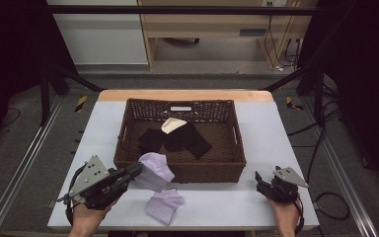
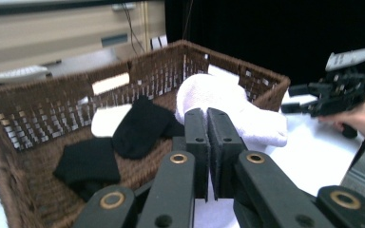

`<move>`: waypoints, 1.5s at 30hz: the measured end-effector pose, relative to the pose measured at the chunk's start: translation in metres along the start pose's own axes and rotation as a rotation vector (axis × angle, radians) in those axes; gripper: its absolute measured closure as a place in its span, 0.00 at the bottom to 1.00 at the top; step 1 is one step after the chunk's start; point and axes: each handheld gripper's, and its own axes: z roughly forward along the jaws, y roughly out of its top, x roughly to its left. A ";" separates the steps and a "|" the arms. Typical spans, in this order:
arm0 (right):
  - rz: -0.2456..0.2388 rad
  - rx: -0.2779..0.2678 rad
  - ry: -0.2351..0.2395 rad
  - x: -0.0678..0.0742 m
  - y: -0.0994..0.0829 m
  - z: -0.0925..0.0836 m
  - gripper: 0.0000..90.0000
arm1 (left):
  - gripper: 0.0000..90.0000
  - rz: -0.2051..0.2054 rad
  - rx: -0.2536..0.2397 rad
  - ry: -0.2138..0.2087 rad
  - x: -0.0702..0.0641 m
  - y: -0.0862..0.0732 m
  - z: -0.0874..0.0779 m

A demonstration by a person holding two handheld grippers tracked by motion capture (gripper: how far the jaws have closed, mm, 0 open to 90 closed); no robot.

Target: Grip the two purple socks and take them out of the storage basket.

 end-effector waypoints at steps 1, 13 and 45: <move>0.001 0.002 -0.001 0.000 0.000 0.000 0.28 | 0.96 -0.002 0.008 -0.001 0.000 -0.003 0.002; -0.002 -0.003 -0.001 0.000 0.000 0.000 0.28 | 0.96 0.002 0.164 -0.020 -0.011 -0.046 0.040; -0.003 -0.007 -0.003 0.000 0.000 -0.001 0.26 | 0.45 -0.056 0.271 0.036 -0.004 -0.088 0.076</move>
